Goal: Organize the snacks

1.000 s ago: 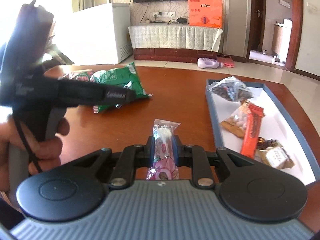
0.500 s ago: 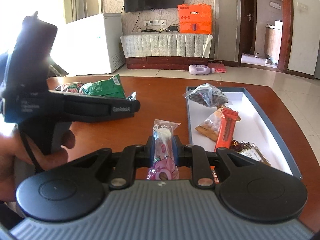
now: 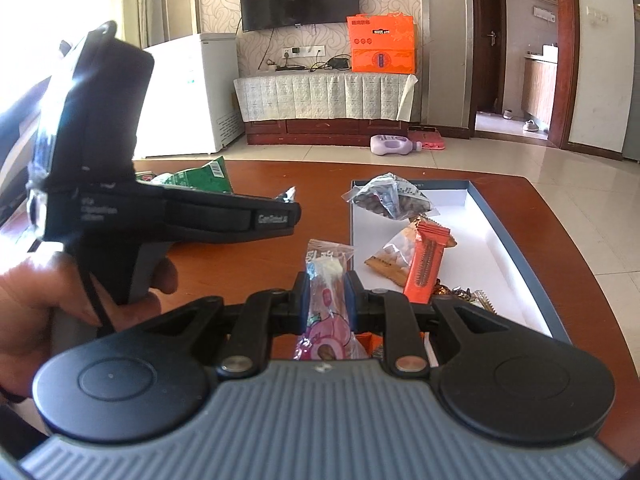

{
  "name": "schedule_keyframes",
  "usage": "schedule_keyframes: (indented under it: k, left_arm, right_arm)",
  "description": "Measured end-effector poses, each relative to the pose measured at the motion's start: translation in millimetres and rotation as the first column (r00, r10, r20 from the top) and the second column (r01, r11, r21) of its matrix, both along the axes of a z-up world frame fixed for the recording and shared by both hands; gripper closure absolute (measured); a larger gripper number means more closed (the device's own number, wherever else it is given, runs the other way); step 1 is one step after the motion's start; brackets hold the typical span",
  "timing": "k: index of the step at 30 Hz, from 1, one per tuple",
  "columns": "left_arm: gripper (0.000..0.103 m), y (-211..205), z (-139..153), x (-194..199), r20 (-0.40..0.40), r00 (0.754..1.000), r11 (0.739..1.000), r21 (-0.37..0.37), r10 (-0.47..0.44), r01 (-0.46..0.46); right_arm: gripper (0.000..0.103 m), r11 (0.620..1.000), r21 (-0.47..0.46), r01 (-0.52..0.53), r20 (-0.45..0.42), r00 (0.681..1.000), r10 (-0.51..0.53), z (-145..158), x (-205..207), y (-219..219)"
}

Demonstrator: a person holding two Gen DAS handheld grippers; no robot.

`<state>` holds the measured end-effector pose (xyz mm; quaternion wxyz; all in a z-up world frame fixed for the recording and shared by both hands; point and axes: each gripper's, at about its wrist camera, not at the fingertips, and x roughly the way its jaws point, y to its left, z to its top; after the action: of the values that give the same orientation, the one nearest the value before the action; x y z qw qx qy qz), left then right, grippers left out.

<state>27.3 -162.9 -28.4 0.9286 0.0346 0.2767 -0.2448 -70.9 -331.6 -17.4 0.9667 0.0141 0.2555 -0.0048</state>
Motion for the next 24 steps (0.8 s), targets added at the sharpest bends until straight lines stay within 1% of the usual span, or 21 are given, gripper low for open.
schedule_keyframes:
  k: [14, 24]
  left_arm:
    - [0.08, -18.7, 0.1, 0.1, 0.014, 0.999, 0.999, 0.011, -0.04, 0.04]
    - [0.08, -29.4, -1.0, 1.2, 0.012, 0.998, 0.998, 0.001, -0.063, 0.063]
  right_arm:
    - [0.081, 1.0, 0.004, 0.019, 0.009, 1.0, -0.019, 3.1, -7.3, -13.6]
    - [0.081, 0.999, 0.004, 0.037, 0.006, 0.999, -0.037, 5.0, -14.7, -19.2]
